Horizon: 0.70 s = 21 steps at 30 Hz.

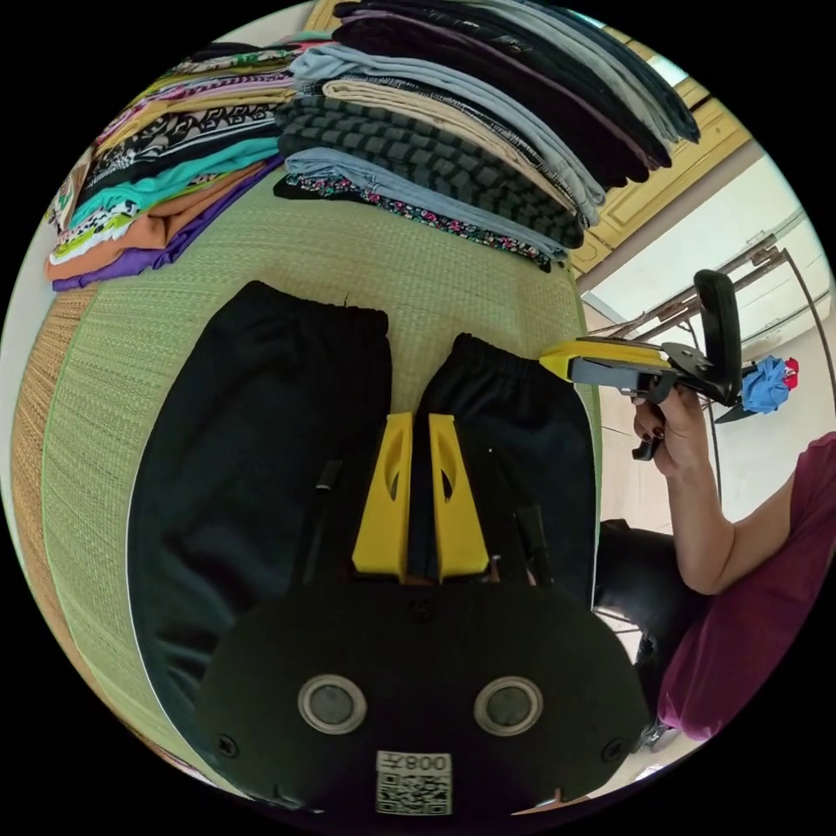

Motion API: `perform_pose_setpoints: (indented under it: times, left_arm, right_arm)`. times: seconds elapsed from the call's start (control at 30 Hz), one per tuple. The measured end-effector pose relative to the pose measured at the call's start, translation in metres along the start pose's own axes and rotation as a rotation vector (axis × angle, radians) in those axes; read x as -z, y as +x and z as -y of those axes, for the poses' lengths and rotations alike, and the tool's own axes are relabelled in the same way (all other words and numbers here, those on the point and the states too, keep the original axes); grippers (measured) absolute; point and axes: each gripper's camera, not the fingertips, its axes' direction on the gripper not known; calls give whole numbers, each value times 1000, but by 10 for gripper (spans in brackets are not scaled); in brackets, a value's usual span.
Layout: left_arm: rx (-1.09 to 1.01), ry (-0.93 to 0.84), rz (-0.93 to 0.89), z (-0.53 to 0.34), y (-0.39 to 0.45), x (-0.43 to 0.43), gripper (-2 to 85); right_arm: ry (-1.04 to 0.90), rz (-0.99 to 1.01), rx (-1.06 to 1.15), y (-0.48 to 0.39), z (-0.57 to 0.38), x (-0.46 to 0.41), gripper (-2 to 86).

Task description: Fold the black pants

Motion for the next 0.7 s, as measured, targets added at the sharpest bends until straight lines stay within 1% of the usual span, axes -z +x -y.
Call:
perform_pose_setpoints:
  times: [0.1, 0.2, 0.3, 0.43, 0.5, 0.57, 0.7]
  left_arm:
    - [16, 47, 26, -20, 0, 24, 31]
    - [47, -11, 22, -39, -7, 28, 30]
    - [88, 16, 7, -61, -13, 50, 27]
    - [114, 86, 17, -98, -13, 93, 23]
    - [140, 105, -29, -119, -14, 110, 21]
    - [175, 124, -74, -146, -13, 127, 19]
    - [244, 167, -115, -219, -7, 178, 9]
  right_arm:
    - [54, 21, 33, -13, 1, 13, 59]
    - [50, -30, 56, -30, 4, 11, 59]
    - [57, -79, 46, -39, 6, 15, 54]
    - [127, -37, 9, -38, 3, 31, 18]
    - [108, 28, 24, -43, 5, 25, 13]
    - [47, 91, 84, -66, 11, 6, 8]
    - [-79, 78, 192, -117, 14, -38, 2]
